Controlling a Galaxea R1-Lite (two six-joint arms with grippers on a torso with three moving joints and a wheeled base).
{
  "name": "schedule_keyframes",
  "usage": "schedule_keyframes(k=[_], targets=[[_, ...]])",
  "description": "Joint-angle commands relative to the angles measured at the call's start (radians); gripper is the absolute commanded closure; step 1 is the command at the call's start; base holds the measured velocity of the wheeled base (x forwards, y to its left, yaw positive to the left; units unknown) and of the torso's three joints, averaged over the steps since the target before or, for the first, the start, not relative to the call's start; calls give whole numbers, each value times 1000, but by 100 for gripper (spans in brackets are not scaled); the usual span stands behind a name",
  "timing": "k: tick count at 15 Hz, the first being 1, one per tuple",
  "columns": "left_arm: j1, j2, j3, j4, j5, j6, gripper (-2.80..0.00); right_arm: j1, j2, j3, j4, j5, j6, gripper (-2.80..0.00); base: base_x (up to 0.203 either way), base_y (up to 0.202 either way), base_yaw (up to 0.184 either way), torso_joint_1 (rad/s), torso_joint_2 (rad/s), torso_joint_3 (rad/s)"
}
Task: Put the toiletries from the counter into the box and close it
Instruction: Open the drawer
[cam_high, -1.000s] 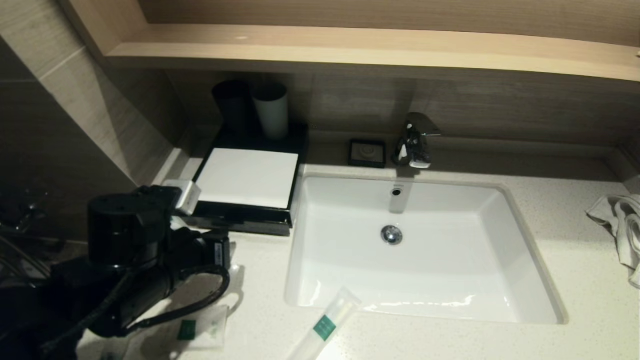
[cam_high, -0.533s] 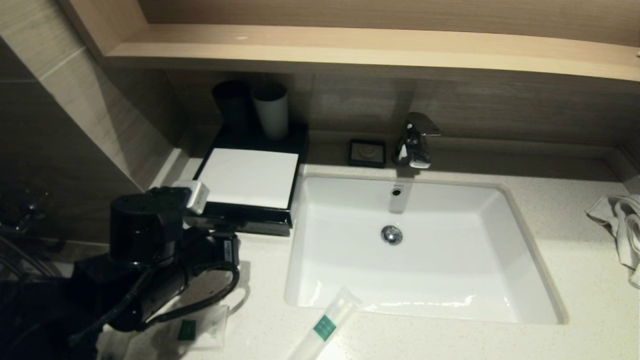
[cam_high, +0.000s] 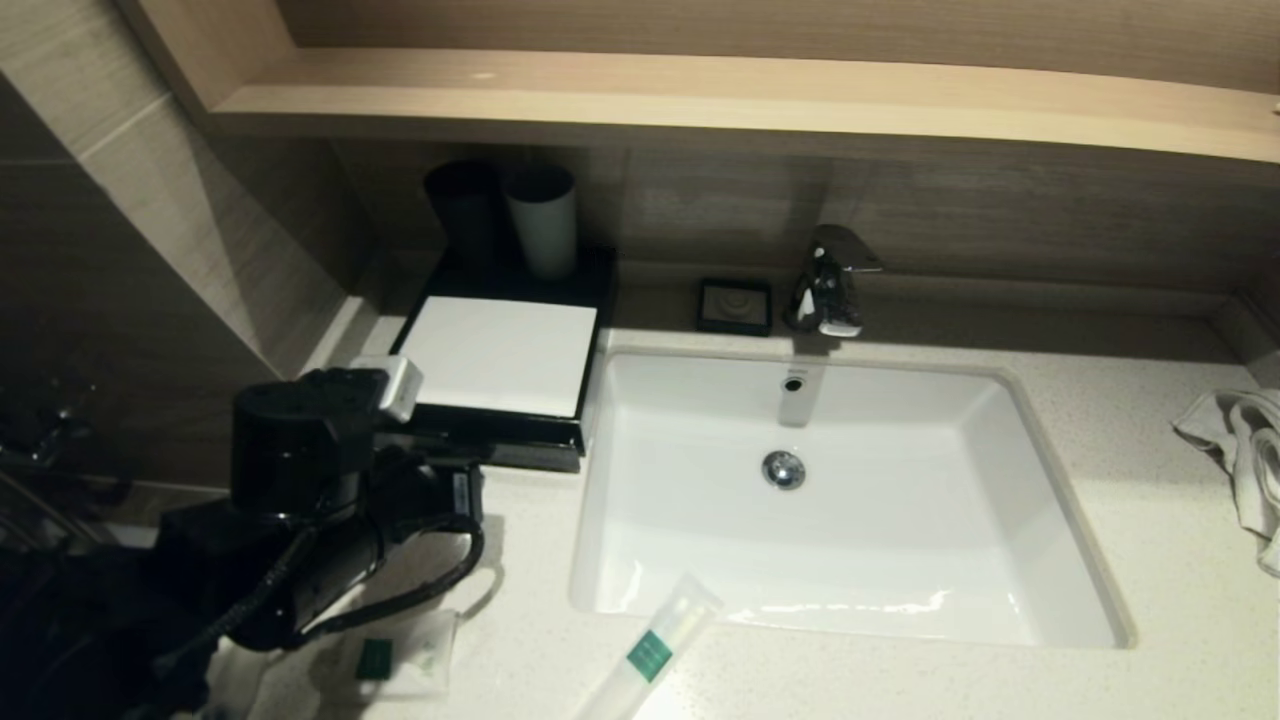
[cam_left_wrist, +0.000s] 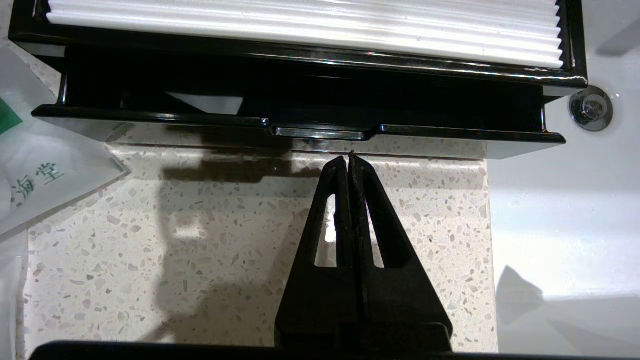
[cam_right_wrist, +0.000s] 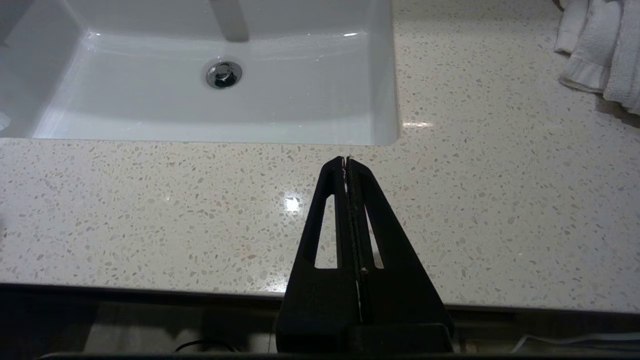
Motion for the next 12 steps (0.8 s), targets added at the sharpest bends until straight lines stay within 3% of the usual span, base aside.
schedule_keyframes(k=[1, 12], targets=[[6, 12, -5, -4, 1, -3, 0, 0, 2, 0, 0, 0, 0, 0, 0, 0, 0, 0, 0, 0], [34, 64, -39, 0, 5, -8, 0, 0, 2, 0, 0, 0, 0, 0, 0, 0, 0, 0, 0, 0]])
